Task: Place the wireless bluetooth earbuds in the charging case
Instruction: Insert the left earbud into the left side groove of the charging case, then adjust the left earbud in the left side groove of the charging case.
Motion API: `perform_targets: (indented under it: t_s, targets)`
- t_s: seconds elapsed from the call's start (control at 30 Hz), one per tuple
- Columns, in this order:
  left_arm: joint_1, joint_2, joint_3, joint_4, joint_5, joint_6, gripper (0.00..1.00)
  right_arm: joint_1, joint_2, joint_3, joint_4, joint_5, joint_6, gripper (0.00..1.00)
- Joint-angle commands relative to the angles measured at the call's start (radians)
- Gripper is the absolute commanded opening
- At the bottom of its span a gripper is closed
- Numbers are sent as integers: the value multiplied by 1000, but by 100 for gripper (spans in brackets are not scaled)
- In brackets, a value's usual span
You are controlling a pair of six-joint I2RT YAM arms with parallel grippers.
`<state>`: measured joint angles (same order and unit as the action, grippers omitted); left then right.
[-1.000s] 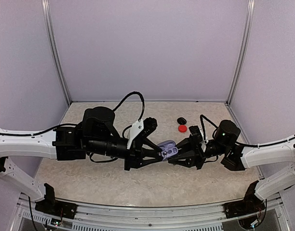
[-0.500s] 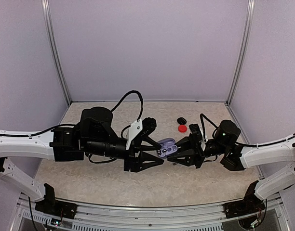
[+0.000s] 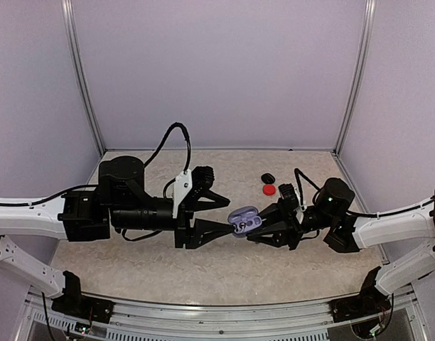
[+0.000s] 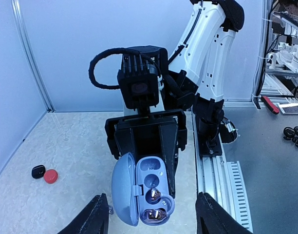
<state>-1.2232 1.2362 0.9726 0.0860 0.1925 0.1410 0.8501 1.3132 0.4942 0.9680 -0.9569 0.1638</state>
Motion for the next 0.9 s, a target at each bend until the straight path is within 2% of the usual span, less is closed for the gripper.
perform_targets:
  t_s: [0.0, 0.2, 0.4, 0.87]
  targets:
    - [-37, -48, -17, 18, -112, 97, 60, 9, 4, -2, 29, 18, 37, 3]
    - [-117, -82, -29, -55, -357, 261, 57, 8, -40, 30, -91, 131, 23, 2]
    - [-195, -75, -55, -14, -542, 432, 49, 9, -81, 60, -187, 221, 24, 2]
    - [-208, 29, -20, 6, -574, 599, 41, 16, -78, 71, -193, 212, 43, 2]
